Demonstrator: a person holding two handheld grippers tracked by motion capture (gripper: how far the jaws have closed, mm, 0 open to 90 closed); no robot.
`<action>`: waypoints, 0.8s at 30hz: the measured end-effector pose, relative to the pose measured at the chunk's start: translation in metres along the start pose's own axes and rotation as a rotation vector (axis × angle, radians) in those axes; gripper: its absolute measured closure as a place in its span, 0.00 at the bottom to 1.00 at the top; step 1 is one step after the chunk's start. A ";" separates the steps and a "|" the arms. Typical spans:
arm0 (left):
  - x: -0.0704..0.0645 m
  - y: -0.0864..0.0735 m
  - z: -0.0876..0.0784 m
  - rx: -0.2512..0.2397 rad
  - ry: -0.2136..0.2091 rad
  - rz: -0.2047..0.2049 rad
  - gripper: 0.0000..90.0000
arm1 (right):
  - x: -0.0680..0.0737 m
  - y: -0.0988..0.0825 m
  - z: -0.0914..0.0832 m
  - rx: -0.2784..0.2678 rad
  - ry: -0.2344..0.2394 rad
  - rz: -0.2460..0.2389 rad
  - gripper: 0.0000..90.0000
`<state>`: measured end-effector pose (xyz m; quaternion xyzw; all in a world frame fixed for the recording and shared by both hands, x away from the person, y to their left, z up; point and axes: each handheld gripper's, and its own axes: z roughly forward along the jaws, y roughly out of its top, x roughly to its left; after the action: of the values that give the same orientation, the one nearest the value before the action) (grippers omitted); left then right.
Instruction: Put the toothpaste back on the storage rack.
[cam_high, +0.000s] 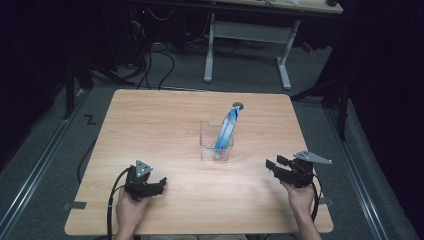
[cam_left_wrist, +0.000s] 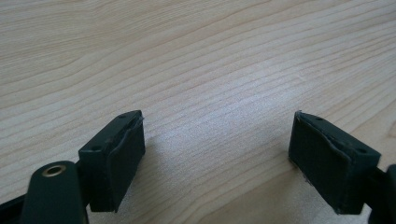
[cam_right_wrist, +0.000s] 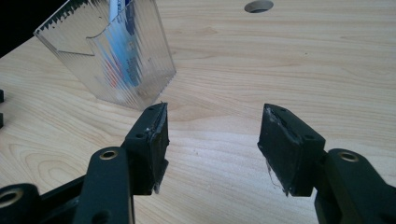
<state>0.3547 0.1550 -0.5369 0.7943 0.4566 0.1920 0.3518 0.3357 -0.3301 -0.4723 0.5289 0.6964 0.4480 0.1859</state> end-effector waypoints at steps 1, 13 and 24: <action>0.000 0.000 0.000 0.000 0.000 0.000 0.21 | 0.000 -0.001 0.000 0.001 -0.001 0.000 0.47; 0.000 0.000 0.000 0.000 0.000 0.000 0.21 | 0.001 -0.010 0.008 0.021 -0.005 0.003 0.47; 0.000 0.000 0.000 0.001 0.001 0.000 0.21 | 0.001 -0.016 0.017 0.043 -0.013 0.007 0.47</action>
<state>0.3546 0.1550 -0.5368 0.7944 0.4567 0.1921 0.3513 0.3385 -0.3224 -0.4946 0.5381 0.7028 0.4301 0.1777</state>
